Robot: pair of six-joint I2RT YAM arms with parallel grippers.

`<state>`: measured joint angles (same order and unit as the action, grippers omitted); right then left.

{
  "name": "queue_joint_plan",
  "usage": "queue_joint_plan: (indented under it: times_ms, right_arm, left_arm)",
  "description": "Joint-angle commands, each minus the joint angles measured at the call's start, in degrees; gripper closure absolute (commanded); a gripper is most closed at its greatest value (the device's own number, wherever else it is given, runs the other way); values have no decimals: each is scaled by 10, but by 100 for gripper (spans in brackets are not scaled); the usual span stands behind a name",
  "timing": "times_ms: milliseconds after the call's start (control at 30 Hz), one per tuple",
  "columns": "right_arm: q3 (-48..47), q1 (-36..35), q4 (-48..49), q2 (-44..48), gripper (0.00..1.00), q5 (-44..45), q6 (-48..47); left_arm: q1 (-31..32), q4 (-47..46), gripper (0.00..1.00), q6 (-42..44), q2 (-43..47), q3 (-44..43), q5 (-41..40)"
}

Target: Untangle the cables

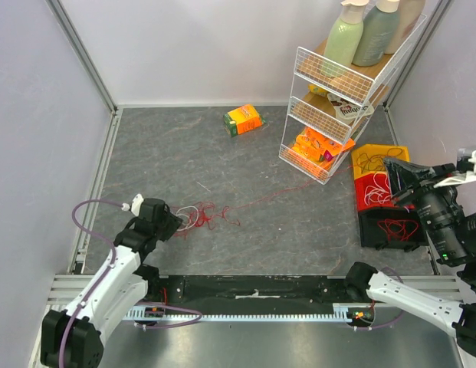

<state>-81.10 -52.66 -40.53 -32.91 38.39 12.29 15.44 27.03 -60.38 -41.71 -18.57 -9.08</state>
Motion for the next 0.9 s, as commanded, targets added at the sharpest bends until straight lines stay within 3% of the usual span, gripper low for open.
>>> queue_joint_plan:
  times_ms: [0, 100, 300, 567, 867]
  right_arm:
    - [3, 0, -5, -8, 100, -4, -5]
    - [-2, 0, 8, -1, 100, -12, -14]
    - [-66, -1, 10, 6, 100, 4, -52]
    - [-100, -1, 32, 28, 100, -13, -60]
    - [-59, -1, 25, 7, 100, -40, -37]
  left_arm:
    - [-5, 39, 45, 30, 32, -37, -30]
    - [-6, 54, 28, 48, 58, -59, -30]
    - [-6, 100, 10, 59, 93, -88, -73]
    - [-6, 108, 2, 74, 109, -101, -80]
    - [-6, 66, 3, 94, 116, -100, -9]
